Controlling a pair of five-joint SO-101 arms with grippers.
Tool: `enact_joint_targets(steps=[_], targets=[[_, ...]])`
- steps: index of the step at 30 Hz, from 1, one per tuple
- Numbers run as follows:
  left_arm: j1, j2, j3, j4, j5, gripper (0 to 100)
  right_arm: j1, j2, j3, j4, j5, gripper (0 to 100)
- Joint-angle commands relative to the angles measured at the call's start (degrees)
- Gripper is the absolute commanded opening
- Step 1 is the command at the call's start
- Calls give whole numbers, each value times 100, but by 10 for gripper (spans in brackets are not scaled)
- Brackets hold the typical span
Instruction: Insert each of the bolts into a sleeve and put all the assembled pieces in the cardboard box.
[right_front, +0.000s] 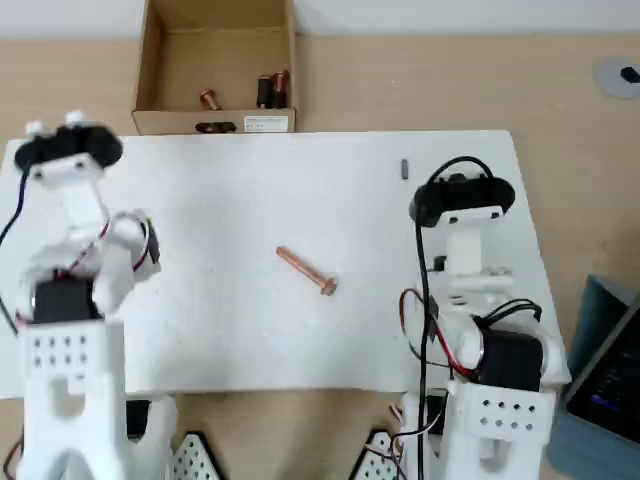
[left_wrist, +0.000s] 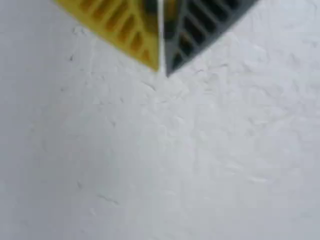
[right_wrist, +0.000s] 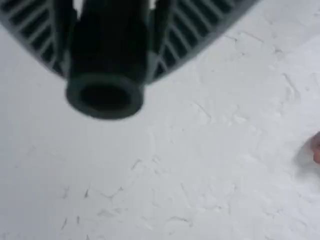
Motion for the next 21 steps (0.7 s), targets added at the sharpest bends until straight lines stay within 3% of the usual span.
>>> enact_joint_targets(steps=[1, 11, 21], targets=[[387, 681, -993, 308, -220, 1, 66, -119, -4, -123, -9, 9], [1248, 2404, -2602, 1319, -1108, 1, 66, -119, 4, -123, -18, 9], [1899, 3969, -3912, 2497, -2681, 2, 347, -119, 180, -290, 9, 9]])
